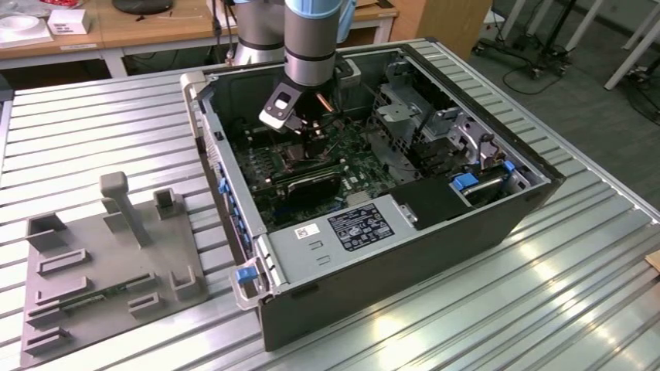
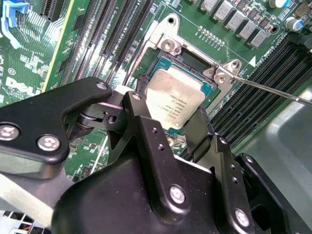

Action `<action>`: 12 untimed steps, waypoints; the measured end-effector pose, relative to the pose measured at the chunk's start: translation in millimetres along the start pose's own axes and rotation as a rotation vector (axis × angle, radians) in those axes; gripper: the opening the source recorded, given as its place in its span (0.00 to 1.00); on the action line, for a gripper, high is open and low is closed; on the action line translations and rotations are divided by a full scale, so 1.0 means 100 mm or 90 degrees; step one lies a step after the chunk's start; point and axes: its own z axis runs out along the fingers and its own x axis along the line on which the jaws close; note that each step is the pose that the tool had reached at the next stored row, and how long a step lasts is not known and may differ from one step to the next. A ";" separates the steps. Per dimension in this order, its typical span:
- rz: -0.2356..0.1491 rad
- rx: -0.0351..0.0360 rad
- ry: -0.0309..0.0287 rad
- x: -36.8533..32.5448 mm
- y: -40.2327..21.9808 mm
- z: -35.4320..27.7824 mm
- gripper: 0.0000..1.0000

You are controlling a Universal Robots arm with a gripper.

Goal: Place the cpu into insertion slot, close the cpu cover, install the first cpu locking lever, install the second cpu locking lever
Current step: 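Place the cpu into insertion slot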

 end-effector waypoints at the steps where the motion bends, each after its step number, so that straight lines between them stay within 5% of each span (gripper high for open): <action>1: 0.000 0.0000 0.0000 0.000 0.000 0.000 0.54; 12: 0.000 0.0000 0.0000 0.000 0.000 0.011 0.54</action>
